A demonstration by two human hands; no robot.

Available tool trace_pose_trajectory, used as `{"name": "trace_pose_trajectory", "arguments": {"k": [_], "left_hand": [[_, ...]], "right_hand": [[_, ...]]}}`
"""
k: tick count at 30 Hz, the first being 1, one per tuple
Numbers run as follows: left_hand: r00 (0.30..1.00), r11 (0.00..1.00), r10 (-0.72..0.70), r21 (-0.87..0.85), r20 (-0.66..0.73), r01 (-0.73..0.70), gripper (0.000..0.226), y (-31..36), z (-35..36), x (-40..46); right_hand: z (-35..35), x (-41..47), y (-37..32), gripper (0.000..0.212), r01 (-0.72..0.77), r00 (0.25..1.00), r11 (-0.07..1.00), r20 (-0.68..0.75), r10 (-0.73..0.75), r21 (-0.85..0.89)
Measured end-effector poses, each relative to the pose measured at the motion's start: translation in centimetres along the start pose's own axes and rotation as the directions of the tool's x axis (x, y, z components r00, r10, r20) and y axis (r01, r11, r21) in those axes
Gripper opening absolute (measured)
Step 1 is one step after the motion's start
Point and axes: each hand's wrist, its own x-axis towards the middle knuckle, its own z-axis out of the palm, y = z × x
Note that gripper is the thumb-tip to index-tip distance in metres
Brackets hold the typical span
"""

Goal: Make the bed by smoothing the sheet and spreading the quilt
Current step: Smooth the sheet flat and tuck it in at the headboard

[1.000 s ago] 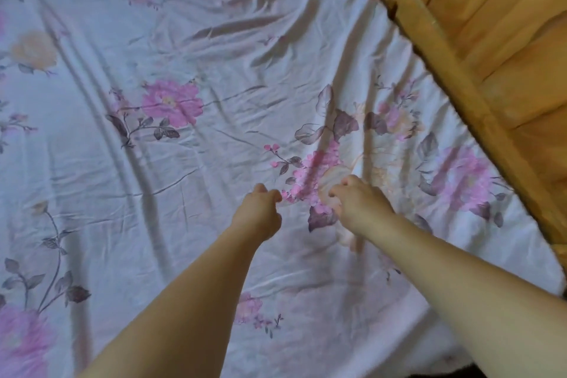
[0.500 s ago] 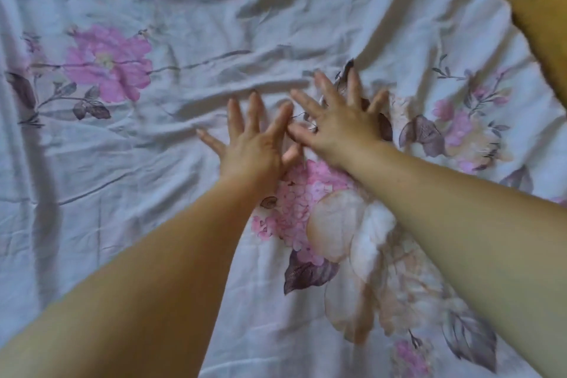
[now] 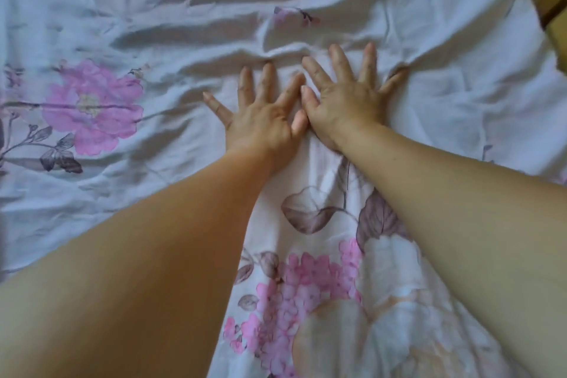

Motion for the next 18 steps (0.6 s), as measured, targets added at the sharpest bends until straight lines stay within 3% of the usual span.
{"name": "trace_pose_trajectory", "arguments": {"k": [13,18], "left_hand": [[0.997,0.999,0.048,-0.021,-0.053,-0.049,0.053,0.2,-1.8,9.1],[0.991,0.994,0.089,-0.056,-0.1,-0.095,0.053,0.3,-2.3,10.3]], "right_hand": [[-1.5,9.4,0.2,0.051,-0.034,0.998,0.999,-0.059,0.034,0.001],[-1.5,10.5,0.3,0.051,-0.06,0.988,0.994,-0.135,0.073,0.096]]}}
